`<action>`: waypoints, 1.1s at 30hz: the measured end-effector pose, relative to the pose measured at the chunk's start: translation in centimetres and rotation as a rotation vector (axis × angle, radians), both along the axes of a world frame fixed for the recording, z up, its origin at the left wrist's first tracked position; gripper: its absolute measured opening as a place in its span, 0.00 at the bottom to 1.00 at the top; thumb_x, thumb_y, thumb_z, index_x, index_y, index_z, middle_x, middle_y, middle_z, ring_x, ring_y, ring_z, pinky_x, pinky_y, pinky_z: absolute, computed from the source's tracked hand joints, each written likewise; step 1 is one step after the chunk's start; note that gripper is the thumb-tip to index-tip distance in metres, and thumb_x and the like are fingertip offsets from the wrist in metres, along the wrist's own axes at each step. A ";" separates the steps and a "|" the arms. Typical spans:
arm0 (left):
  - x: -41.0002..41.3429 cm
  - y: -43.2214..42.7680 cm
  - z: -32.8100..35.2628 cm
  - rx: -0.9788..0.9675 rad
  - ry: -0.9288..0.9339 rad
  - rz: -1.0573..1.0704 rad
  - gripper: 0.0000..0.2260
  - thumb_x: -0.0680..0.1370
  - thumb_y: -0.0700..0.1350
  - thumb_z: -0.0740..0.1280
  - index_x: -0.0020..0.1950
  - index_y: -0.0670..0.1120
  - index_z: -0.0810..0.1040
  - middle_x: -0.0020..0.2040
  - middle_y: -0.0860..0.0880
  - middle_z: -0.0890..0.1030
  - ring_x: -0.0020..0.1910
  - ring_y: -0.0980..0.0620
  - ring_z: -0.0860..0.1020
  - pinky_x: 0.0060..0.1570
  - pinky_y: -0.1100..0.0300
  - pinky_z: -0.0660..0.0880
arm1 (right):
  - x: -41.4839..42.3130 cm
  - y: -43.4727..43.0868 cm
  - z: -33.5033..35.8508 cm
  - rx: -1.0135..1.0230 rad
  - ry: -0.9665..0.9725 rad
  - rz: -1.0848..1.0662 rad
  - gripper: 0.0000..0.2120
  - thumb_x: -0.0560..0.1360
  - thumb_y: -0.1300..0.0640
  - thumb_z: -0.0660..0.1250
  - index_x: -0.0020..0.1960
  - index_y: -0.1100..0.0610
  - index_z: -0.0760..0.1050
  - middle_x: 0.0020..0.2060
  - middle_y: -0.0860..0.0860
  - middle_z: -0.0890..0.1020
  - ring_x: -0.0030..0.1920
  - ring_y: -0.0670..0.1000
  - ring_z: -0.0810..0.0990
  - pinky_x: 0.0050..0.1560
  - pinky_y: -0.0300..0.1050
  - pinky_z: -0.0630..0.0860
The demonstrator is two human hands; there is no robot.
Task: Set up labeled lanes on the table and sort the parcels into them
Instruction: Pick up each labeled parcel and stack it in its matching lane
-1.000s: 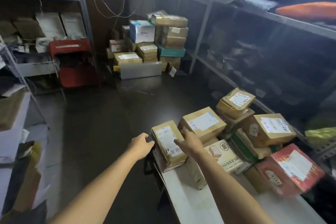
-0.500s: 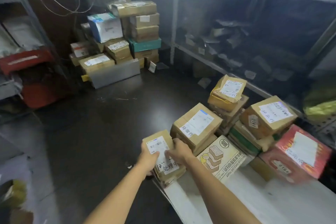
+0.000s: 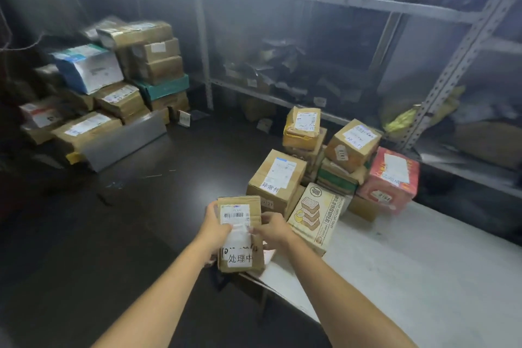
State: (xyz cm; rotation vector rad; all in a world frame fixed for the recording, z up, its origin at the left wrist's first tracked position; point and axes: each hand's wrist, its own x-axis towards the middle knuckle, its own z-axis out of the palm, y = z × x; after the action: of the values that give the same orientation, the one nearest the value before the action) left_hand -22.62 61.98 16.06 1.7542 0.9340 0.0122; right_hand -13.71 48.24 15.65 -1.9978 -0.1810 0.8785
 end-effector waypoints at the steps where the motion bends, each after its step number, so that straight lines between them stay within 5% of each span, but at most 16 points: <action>1: -0.1 0.2 1.0 0.025 -0.009 -0.015 0.28 0.81 0.35 0.63 0.77 0.51 0.58 0.56 0.50 0.75 0.49 0.47 0.78 0.30 0.60 0.72 | -0.4 0.0 0.4 0.044 0.002 -0.039 0.06 0.75 0.61 0.72 0.49 0.52 0.78 0.46 0.51 0.84 0.40 0.49 0.82 0.39 0.51 0.81; 3: 0.4 0.5 2.7 0.081 -0.020 -0.041 0.29 0.80 0.38 0.66 0.78 0.49 0.59 0.58 0.48 0.77 0.48 0.47 0.78 0.35 0.58 0.75 | -0.8 -0.2 1.5 0.119 -0.018 -0.113 0.08 0.75 0.63 0.71 0.53 0.54 0.78 0.45 0.49 0.84 0.38 0.48 0.81 0.33 0.44 0.76; 5: 1.3 0.7 4.3 0.096 -0.045 -0.064 0.27 0.79 0.41 0.69 0.76 0.47 0.65 0.63 0.47 0.79 0.53 0.46 0.80 0.48 0.52 0.80 | -0.4 -0.9 2.9 0.201 -0.012 -0.209 0.11 0.75 0.68 0.70 0.54 0.57 0.79 0.50 0.52 0.84 0.46 0.52 0.84 0.38 0.46 0.80; 8: 3.8 -0.8 6.6 0.174 -0.104 -0.202 0.11 0.76 0.43 0.69 0.58 0.52 0.81 0.54 0.49 0.85 0.51 0.47 0.83 0.54 0.46 0.80 | 0.2 -3.7 5.9 0.323 -0.011 -0.333 0.10 0.76 0.70 0.68 0.49 0.55 0.79 0.47 0.51 0.84 0.48 0.52 0.84 0.41 0.43 0.81; 10: 5.3 -3.6 8.8 0.214 -0.160 -0.274 0.07 0.77 0.44 0.68 0.52 0.55 0.81 0.51 0.51 0.85 0.50 0.47 0.83 0.54 0.47 0.80 | 0.8 -6.5 7.7 0.362 -0.029 -0.393 0.09 0.77 0.67 0.69 0.47 0.53 0.78 0.45 0.49 0.84 0.44 0.50 0.83 0.37 0.43 0.79; 17: 11.9 -21.8 14.2 0.092 -0.400 -0.568 0.10 0.80 0.42 0.68 0.61 0.49 0.79 0.54 0.46 0.84 0.50 0.46 0.83 0.51 0.45 0.82 | 3.6 -24.8 12.6 0.422 -0.246 -0.677 0.08 0.75 0.64 0.72 0.52 0.55 0.82 0.51 0.54 0.86 0.52 0.56 0.85 0.55 0.57 0.82; 23: 15.1 -40.8 17.6 -0.114 -0.502 -0.864 0.16 0.81 0.41 0.67 0.69 0.50 0.73 0.57 0.47 0.82 0.52 0.48 0.83 0.42 0.55 0.81 | 3.1 -44.1 16.7 0.395 -0.405 -0.868 0.06 0.76 0.61 0.73 0.47 0.50 0.81 0.48 0.51 0.86 0.50 0.53 0.85 0.53 0.56 0.83; 28: 15.9 -54.3 17.3 -0.284 -0.496 -1.003 0.15 0.81 0.42 0.68 0.64 0.58 0.75 0.57 0.47 0.84 0.53 0.45 0.84 0.47 0.47 0.82 | 1.3 -57.6 17.6 0.309 -0.483 -1.042 0.05 0.75 0.59 0.74 0.45 0.51 0.79 0.45 0.50 0.85 0.47 0.53 0.85 0.47 0.48 0.83; 33: 15.8 -64.3 16.1 -0.411 -0.454 -1.106 0.17 0.81 0.42 0.67 0.68 0.56 0.76 0.58 0.49 0.84 0.54 0.46 0.84 0.45 0.47 0.82 | -0.1 -67.4 17.0 0.193 -0.491 -1.156 0.12 0.73 0.56 0.76 0.56 0.55 0.81 0.50 0.52 0.86 0.50 0.53 0.85 0.55 0.55 0.82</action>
State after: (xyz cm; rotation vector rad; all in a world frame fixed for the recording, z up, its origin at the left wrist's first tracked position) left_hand -6.79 -2.35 32.21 1.5666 -0.4048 -0.4431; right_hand -13.84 -19.20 32.63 -1.6872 0.5560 -0.3521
